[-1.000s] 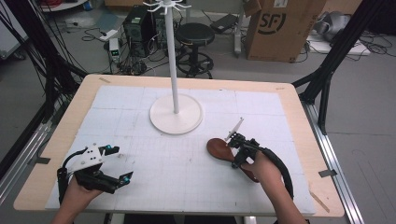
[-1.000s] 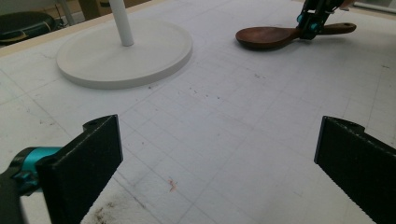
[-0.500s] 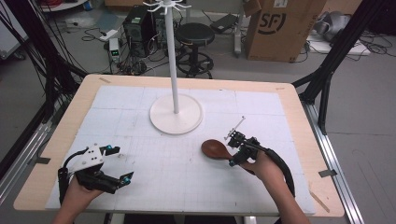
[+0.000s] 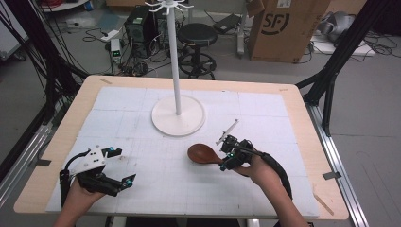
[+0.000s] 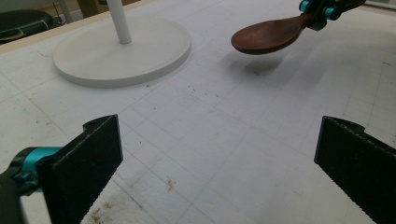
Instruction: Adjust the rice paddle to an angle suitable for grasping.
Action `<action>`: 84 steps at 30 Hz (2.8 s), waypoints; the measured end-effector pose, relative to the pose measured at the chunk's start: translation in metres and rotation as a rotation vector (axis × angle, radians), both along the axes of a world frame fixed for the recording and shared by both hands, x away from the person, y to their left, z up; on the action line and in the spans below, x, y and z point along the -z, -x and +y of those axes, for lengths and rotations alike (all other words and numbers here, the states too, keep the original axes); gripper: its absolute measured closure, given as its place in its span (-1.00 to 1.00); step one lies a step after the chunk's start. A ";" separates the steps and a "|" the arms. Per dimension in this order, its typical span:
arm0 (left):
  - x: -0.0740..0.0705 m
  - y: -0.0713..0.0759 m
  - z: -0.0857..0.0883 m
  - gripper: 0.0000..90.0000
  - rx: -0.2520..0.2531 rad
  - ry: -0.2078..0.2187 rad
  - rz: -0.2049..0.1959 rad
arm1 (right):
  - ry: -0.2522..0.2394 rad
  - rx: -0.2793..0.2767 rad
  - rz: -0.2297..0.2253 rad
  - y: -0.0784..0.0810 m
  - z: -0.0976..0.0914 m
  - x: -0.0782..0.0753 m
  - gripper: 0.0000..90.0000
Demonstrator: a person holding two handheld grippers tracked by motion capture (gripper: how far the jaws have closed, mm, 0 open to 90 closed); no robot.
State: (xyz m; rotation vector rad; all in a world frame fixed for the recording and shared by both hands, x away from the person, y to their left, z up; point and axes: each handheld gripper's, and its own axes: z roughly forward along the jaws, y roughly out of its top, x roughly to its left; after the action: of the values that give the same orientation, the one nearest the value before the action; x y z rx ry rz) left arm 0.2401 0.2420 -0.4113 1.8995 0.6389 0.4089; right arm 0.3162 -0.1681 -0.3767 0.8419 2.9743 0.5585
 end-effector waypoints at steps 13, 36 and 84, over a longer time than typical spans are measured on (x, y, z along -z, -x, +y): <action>0.000 0.001 0.002 -0.96 0.000 0.005 -0.003 | -0.005 -0.179 -0.027 0.009 0.051 0.000 0.73; -0.001 0.005 0.004 -0.96 0.009 0.005 -0.013 | 0.010 -0.439 -0.052 0.013 0.108 0.017 0.73; -0.001 0.005 0.004 -0.96 0.005 0.005 -0.007 | 0.107 -0.474 -0.070 0.026 0.064 0.014 0.48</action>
State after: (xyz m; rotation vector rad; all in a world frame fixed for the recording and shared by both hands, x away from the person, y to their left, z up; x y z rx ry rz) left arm 0.2351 0.2465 -0.4108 1.8934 0.6302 0.4103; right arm 0.2898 -0.1039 -0.3904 0.0991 3.1021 0.4114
